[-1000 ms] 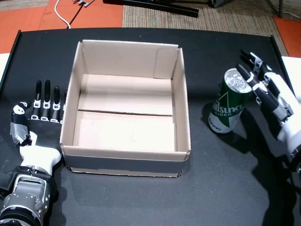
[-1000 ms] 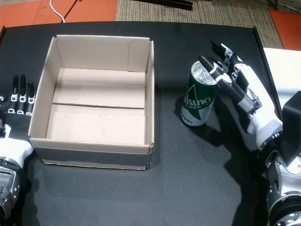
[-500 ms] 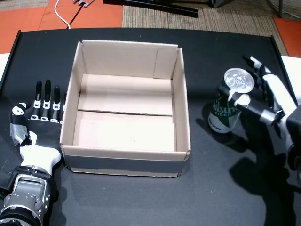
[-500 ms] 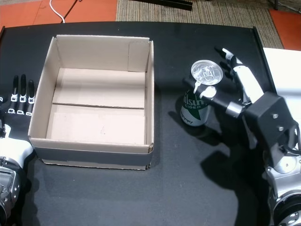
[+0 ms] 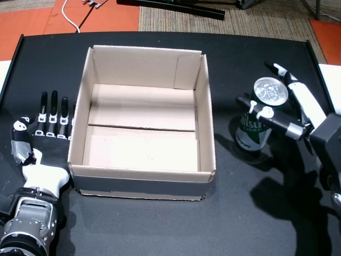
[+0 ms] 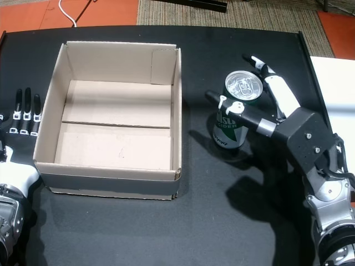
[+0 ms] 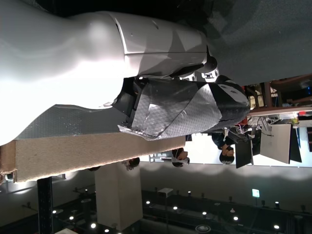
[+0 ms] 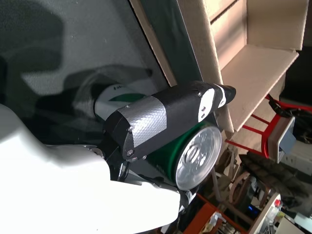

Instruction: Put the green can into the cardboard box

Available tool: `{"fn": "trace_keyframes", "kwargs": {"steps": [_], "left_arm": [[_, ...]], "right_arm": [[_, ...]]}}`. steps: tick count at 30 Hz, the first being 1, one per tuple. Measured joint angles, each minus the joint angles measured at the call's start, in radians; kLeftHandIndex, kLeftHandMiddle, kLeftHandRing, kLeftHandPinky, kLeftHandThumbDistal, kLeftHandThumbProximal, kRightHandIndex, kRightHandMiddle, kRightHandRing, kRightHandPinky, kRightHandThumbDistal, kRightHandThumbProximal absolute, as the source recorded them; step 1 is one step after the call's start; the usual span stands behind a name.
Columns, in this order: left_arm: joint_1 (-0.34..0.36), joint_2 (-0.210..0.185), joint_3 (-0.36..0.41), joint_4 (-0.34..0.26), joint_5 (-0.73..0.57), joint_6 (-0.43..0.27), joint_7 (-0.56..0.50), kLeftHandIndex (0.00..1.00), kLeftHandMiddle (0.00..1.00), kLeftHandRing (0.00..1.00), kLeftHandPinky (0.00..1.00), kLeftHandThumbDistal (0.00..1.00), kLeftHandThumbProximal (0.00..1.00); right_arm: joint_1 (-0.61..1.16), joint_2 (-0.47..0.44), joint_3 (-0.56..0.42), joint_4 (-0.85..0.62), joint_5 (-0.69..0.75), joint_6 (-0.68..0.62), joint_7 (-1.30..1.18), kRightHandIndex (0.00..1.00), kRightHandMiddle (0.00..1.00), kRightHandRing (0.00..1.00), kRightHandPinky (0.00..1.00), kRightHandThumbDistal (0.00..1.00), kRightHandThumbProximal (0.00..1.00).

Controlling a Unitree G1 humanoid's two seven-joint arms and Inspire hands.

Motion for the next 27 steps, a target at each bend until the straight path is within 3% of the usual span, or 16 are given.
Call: {"fn": "trace_keyframes", "kwargs": {"steps": [3,8,21,27], "left_arm": [[0.001,0.004,0.001,0.000,0.000,0.002,-0.002,0.47,0.47,0.58,0.71,0.01,0.80],[0.001,0.015,0.004,0.001,0.000,0.003,0.001,0.43,0.45,0.58,0.70,0.00,0.84],[0.002,0.024,0.005,0.001,0.000,0.003,-0.002,0.44,0.46,0.56,0.66,0.03,0.76],[0.003,0.024,0.006,0.001,0.000,0.002,-0.004,0.44,0.44,0.55,0.70,0.00,0.82]], "right_arm": [[-0.006,0.037,-0.061,0.011,0.075,0.021,0.062,0.98,1.00,1.00,1.00,1.00,0.48],[-0.019,0.091,-0.148,0.022,0.171,0.055,0.134,0.99,0.99,1.00,1.00,1.00,0.48],[-0.020,0.117,-0.187,0.045,0.187,0.103,0.159,0.98,0.98,0.98,1.00,1.00,0.47],[-0.018,0.119,-0.185,0.048,0.170,0.108,0.136,0.97,0.96,0.97,0.98,1.00,0.43]]}}
